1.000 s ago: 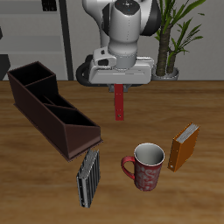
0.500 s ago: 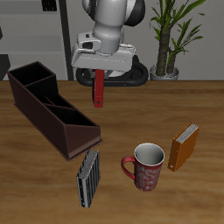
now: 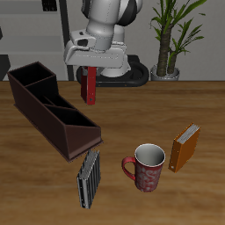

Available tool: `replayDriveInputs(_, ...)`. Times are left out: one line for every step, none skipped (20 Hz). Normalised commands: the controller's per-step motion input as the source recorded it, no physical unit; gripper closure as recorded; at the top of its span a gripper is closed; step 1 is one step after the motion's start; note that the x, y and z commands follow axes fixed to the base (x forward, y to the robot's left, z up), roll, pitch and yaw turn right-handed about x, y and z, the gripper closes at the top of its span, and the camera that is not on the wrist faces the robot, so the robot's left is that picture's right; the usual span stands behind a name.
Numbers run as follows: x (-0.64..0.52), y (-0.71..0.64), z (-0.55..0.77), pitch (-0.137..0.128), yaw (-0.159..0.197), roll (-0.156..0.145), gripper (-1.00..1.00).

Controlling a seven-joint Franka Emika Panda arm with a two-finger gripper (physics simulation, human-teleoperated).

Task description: Place the red book into the right desk caddy's front compartment

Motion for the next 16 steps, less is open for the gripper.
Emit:
replayDriveInputs(-0.19,-0.14,0.03,-0.028,0.068,-0.032,1.0)
replayDriveInputs(-0.16,-0.11,0.02,-0.006,0.082,-0.006,1.0)
replayDriveInputs(-0.29,-0.23,0.13,-0.028,0.107,-0.029,1.0)
replayDriveInputs(-0.19,-0.28,0.08,-0.012,0.048,-0.049,1.0)
replayDriveInputs(-0.15,-0.17,0.06,-0.018,0.034,-0.044,1.0)
replayDriveInputs(-0.23,-0.26,0.04,-0.006,0.086,-0.043,1.0)
replayDriveInputs(-0.11,-0.16,0.01,-0.004,0.076,-0.034,1.0)
replayDriveInputs(-0.23,-0.25,0.0,-0.009,0.063,-0.053,1.0)
replayDriveInputs(-0.17,-0.17,0.01,0.01,0.079,-0.025,1.0)
replayDriveInputs(-0.14,-0.11,0.05,-0.007,0.032,-0.028,1.0)
replayDriveInputs(-0.19,-0.11,0.08,-0.048,0.086,-0.017,1.0)
replayDriveInputs(-0.18,-0.14,0.06,-0.011,0.062,-0.018,1.0)
replayDriveInputs(-0.2,-0.15,0.08,-0.028,0.038,-0.032,1.0)
replayDriveInputs(-0.15,-0.14,0.08,-0.04,0.087,-0.028,1.0)
replayDriveInputs(-0.18,-0.22,0.07,-0.02,0.072,-0.027,1.0)
replayDriveInputs(-0.1,-0.22,0.06,-0.04,0.03,-0.066,1.0)
